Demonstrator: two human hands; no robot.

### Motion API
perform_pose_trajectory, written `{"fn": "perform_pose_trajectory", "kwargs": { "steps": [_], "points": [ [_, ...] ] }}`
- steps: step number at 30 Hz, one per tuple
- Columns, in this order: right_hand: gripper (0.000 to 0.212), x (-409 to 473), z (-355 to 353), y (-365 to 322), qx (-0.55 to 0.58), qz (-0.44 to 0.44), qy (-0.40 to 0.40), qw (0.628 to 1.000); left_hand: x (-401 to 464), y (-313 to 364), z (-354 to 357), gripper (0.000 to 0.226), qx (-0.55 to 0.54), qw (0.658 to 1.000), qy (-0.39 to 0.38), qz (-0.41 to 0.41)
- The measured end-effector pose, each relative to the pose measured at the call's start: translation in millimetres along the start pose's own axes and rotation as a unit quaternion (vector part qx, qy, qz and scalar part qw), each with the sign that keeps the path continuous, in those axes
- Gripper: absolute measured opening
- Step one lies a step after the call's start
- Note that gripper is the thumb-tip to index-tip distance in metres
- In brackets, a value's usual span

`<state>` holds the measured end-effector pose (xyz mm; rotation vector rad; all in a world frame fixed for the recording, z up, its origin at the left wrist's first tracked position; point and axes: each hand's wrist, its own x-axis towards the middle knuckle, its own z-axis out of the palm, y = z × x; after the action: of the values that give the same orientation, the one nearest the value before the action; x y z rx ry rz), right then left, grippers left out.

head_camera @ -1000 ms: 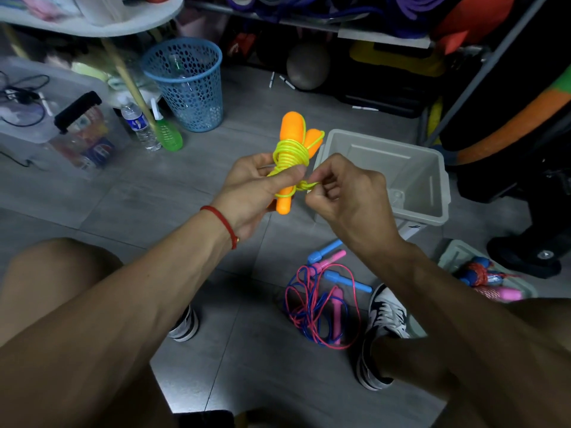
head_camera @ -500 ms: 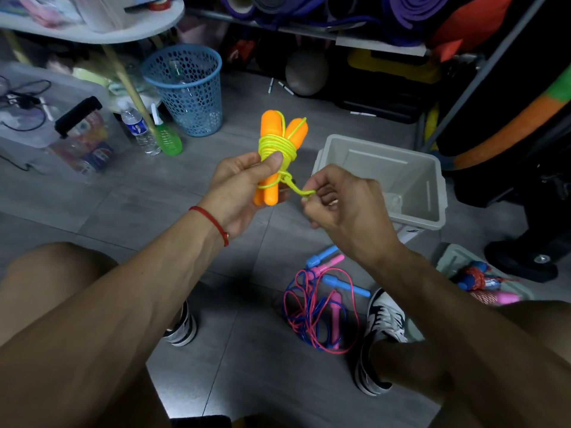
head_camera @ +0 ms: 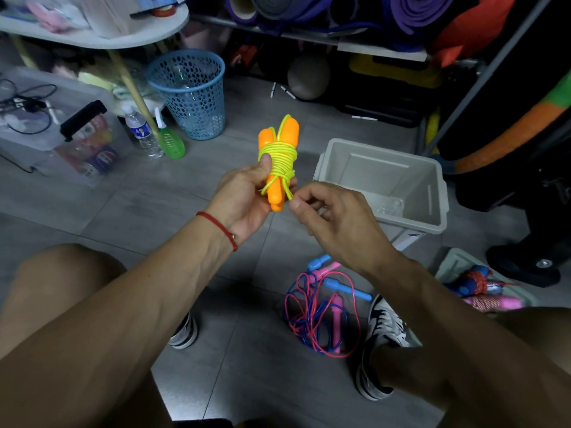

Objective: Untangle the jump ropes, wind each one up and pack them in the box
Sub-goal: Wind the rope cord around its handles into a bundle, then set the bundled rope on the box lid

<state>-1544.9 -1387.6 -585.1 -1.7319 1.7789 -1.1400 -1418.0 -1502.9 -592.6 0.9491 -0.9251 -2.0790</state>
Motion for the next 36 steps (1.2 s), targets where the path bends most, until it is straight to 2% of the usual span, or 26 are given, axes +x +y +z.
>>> {"fn": "perform_pose_trajectory", "kwargs": {
  "steps": [7, 9, 13, 16, 18, 21, 24, 27, 32, 36],
  "points": [
    [0.005, 0, 13, 10, 0.02, 0.01, 0.062, 0.998, -3, 0, 5, 0.045, -0.056, 0.997, -0.05, -0.036],
    [0.002, 1, 14, 8, 0.072, 0.065, 0.076, 0.992, -1, -1, 6, 0.04, -0.065, 0.996, -0.049, -0.031],
    [0.005, 2, 15, 2, 0.206, 0.179, 0.103, 0.957, 1, -2, 7, 0.035, -0.065, 0.997, -0.041, -0.006],
    [0.007, 0, 22, -5, 0.328, 0.248, 0.096, 0.906, 1, -8, 8, 0.033, -0.064, 0.997, -0.036, 0.02],
    [0.009, 0, 26, -6, 0.361, 0.285, 0.085, 0.884, 0, -11, 10, 0.035, -0.055, 0.997, -0.035, 0.032],
    [0.011, 4, 24, 2, 0.318, 0.294, 0.057, 0.899, -1, -12, 12, 0.031, -0.018, 0.998, -0.025, 0.059],
    [0.028, 7, 18, 13, 0.202, 0.272, 0.07, 0.938, -4, -12, 12, 0.022, 0.032, 0.995, -0.03, 0.091],
    [0.03, 9, 15, 21, 0.101, 0.235, 0.089, 0.963, -11, -17, 14, 0.026, 0.042, 0.995, -0.045, 0.078],
    [0.035, 8, 8, 27, -0.033, 0.177, 0.076, 0.981, -16, -23, 19, 0.035, 0.05, 0.997, -0.037, 0.05],
    [0.033, 10, -13, 31, -0.022, 0.221, 0.005, 0.975, -13, -24, 21, 0.022, 0.054, 0.998, -0.02, 0.039]
  ]
}}
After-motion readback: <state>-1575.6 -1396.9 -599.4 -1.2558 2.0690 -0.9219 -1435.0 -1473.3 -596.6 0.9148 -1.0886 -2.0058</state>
